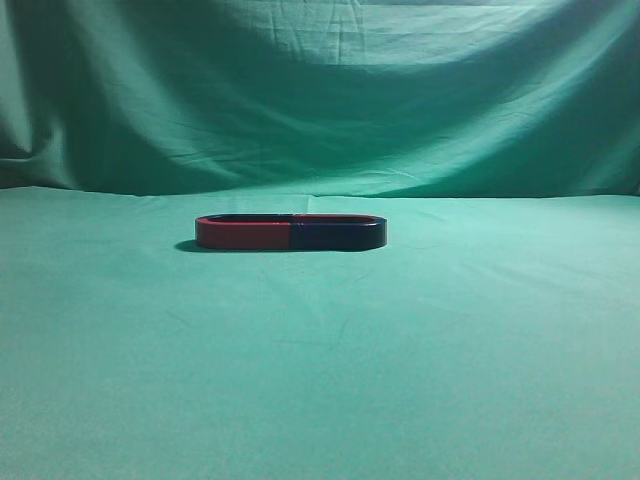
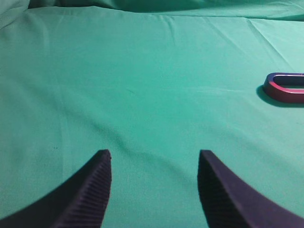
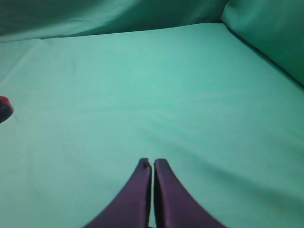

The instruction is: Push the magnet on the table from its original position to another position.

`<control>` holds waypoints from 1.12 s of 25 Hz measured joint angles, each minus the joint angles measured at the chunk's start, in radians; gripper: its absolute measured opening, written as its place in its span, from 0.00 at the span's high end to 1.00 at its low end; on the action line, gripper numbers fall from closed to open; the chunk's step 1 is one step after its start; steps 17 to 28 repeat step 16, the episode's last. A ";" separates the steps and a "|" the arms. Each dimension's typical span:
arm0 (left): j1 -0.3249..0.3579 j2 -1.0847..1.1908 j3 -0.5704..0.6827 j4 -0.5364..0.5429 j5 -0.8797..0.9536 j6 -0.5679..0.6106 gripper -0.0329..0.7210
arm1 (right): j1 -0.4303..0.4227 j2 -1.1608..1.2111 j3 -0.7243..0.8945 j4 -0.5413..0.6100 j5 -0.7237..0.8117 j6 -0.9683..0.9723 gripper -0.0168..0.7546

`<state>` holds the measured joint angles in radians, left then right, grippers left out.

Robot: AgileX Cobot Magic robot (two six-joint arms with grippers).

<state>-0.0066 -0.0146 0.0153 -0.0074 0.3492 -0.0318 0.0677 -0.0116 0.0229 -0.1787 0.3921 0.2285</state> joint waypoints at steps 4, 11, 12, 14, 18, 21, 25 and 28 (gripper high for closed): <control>0.000 0.000 0.000 0.000 0.000 0.000 0.46 | 0.000 0.000 0.000 0.002 0.000 0.000 0.98; 0.000 0.000 0.000 0.000 0.000 0.000 0.46 | 0.000 0.000 0.000 0.002 0.000 0.000 0.98; 0.000 0.000 0.000 0.000 0.000 0.000 0.46 | 0.000 0.000 0.000 0.002 0.000 0.000 0.98; 0.000 0.000 0.000 0.000 0.000 0.000 0.46 | 0.000 0.000 0.000 0.002 0.000 0.000 0.98; 0.000 0.000 0.000 0.002 0.000 0.000 0.46 | 0.000 0.000 0.000 0.002 0.000 0.000 0.98; 0.000 0.000 0.000 0.002 0.000 0.000 0.46 | 0.000 0.000 0.000 0.002 0.000 0.000 0.98; 0.000 0.000 0.000 0.002 0.000 0.000 0.46 | 0.000 0.000 0.000 0.002 0.000 0.000 0.98; 0.000 0.000 0.000 0.002 0.000 0.000 0.46 | 0.000 0.000 0.000 0.002 0.000 0.000 0.98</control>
